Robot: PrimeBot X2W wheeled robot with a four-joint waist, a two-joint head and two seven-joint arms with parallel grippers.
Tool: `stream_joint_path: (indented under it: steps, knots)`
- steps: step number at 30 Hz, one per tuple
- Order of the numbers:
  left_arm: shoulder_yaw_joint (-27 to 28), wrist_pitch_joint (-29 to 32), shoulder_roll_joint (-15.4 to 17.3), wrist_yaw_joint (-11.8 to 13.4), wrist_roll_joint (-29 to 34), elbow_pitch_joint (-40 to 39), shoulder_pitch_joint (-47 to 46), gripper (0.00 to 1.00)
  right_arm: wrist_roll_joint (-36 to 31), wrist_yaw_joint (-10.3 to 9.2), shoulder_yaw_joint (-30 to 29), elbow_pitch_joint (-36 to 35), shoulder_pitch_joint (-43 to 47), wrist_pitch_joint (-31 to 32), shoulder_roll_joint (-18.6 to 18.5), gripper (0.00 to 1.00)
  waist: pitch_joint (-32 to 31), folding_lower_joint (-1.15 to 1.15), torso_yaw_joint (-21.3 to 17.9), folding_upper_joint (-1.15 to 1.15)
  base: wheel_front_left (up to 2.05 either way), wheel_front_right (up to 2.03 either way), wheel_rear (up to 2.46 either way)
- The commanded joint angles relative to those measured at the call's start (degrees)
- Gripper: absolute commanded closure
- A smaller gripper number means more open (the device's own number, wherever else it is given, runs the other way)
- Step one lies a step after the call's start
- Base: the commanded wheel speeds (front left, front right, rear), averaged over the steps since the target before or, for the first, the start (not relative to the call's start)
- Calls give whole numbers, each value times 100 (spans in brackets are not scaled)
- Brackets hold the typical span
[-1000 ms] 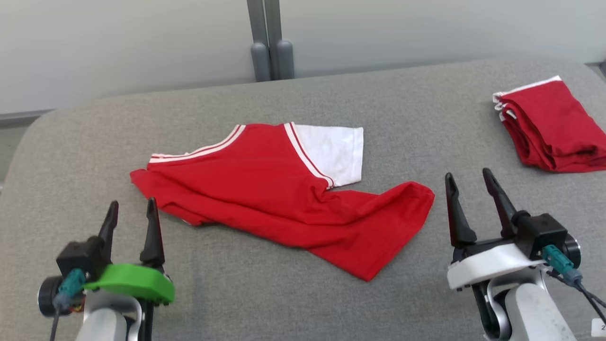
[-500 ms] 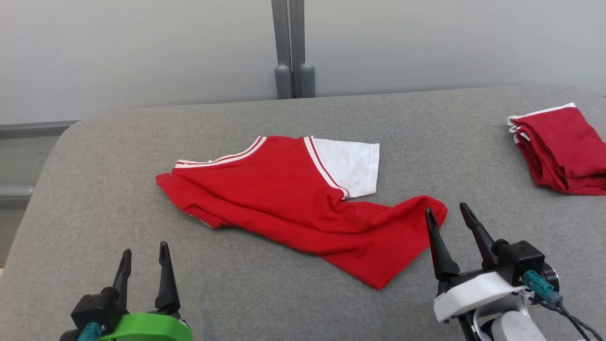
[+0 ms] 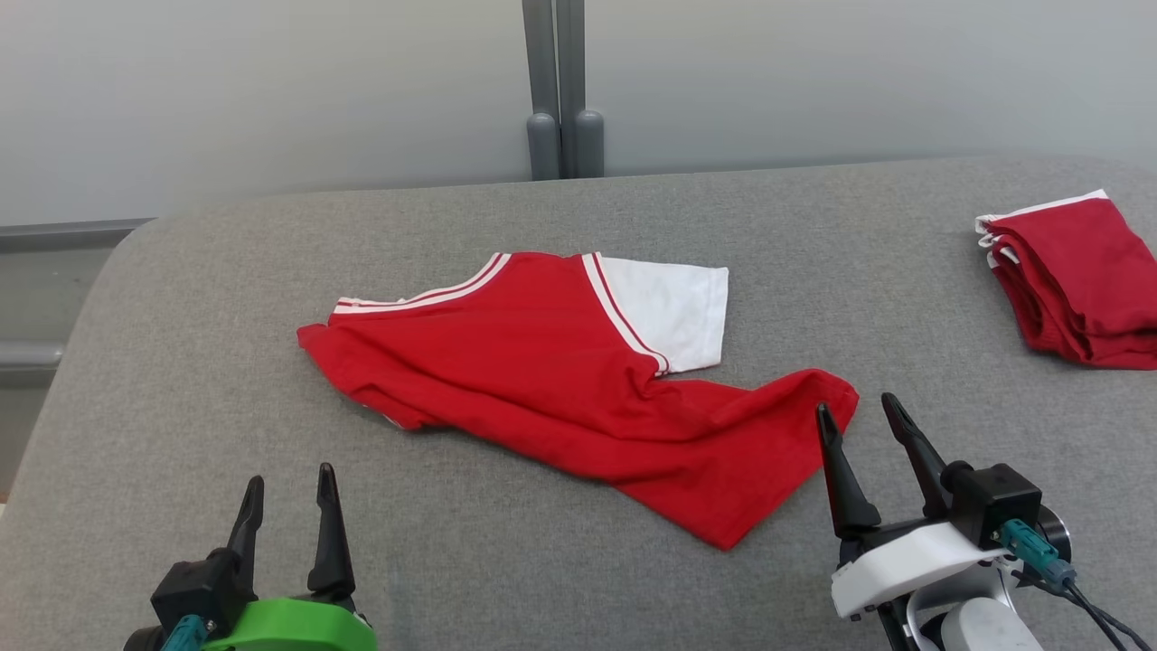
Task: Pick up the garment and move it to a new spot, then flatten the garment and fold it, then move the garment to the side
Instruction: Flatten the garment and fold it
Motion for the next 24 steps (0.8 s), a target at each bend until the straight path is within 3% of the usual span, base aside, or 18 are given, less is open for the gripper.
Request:
stream_joint_path:
  steps: [1, 11, 24]
  knots:
    - [24, 1, 3, -17, 36, 10, -17, 0, -25, -9, -18, 8, -36, -18, -12, 0, 8, 0, 2, 0, 0, 0, 0]
    - [16, 1, -21, -47, 98, 19, -120, 0, -86, -9, -66, -8, -95, -19, -12, 0, 151, 0, 102, 0, 0, 0, 0]
    - [-135, 0, -33, 15, -30, -55, -304, 0, -614, -9, -358, 379, -691, -3, -12, 0, 600, 0, 625, 0, 0, 0, 0]
